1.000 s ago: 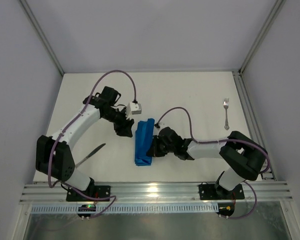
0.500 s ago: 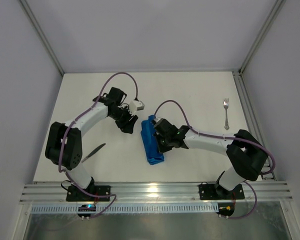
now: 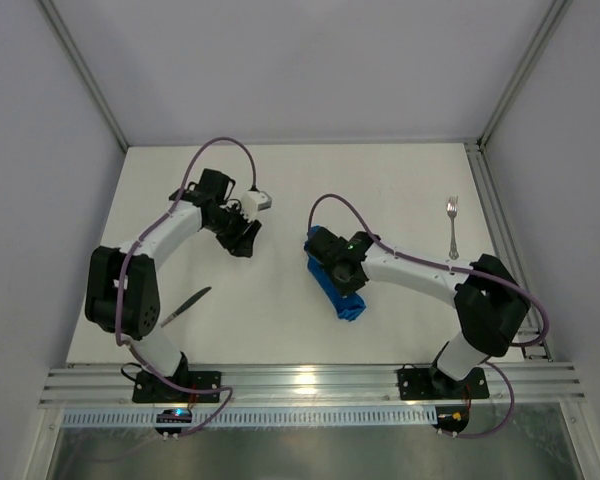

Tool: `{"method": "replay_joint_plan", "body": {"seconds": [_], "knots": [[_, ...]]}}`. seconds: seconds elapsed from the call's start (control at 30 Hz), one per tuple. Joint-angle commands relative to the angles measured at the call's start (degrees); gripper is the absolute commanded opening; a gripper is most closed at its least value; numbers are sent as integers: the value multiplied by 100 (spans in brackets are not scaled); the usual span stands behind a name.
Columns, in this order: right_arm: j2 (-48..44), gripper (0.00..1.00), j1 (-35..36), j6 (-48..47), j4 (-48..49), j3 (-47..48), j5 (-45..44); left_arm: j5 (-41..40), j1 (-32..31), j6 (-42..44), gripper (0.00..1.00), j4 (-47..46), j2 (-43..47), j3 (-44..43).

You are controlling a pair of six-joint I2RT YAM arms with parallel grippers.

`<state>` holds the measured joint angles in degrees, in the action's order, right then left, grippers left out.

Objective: Fold the napkin into a case and place the utensils inside
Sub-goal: Turn over the smaller rectangle-folded napkin at the center of the board.

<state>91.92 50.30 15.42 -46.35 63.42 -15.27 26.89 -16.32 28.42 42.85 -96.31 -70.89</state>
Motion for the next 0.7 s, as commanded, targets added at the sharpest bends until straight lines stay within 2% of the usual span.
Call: {"method": "replay_joint_plan", "body": {"seconds": [0.0, 0.47, 0.67], "knots": [[124, 4, -38, -250, -996, 390, -933, -35, 190, -21, 49, -102, 341, -74], [933, 4, -47, 242, -2940, 1322, -3333, 8, 840, 58, 50, -5, 508, -249], [1933, 4, 585, 1083, -3703, 1761, -3852, 53, 1086, 58, 50, -5, 561, -293]]}}
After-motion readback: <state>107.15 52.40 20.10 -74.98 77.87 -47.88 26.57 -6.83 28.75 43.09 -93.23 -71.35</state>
